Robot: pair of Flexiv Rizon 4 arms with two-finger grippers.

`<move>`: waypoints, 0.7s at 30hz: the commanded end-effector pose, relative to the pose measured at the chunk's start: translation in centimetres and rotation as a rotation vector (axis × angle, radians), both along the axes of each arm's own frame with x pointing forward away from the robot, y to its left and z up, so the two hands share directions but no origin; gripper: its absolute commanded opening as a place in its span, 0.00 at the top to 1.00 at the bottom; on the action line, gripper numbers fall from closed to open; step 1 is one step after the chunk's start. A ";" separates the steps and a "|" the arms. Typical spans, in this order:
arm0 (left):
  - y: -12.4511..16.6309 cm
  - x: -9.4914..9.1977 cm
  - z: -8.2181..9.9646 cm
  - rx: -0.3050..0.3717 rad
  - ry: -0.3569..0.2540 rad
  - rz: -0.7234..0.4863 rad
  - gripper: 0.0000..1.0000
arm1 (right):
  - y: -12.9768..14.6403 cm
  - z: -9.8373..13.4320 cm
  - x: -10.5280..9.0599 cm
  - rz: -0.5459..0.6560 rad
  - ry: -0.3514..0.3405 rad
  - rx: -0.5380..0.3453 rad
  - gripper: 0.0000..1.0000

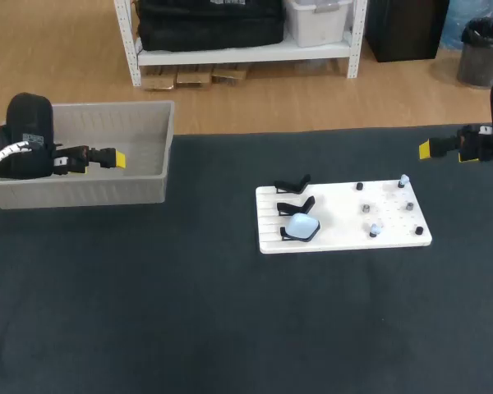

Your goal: Pick up each earbud case from the left stands, insert the matching earbuds, close the lid, and place the case in the box.

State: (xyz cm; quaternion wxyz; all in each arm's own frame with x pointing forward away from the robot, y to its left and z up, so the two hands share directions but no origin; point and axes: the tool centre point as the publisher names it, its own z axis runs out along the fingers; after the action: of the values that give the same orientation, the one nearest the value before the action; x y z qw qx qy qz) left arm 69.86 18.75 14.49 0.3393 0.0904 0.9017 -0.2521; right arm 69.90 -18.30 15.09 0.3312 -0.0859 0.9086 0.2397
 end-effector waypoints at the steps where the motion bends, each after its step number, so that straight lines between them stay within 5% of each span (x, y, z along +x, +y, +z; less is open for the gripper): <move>1: -0.2 0.1 0.3 0.013 0.013 0.005 0.00 | -0.1 -0.1 0.1 0.003 0.000 0.002 0.00; 21: -0.5 0.4 -0.2 0.019 0.019 -0.017 0.00 | -0.1 -0.1 0.1 0.003 0.000 0.002 0.00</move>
State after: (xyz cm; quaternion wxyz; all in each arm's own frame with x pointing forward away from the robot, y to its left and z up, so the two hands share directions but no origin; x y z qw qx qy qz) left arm 69.75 18.63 14.35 0.3372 0.0926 0.9021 -0.2528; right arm 69.90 -18.30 15.08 0.3312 -0.0859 0.9086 0.2397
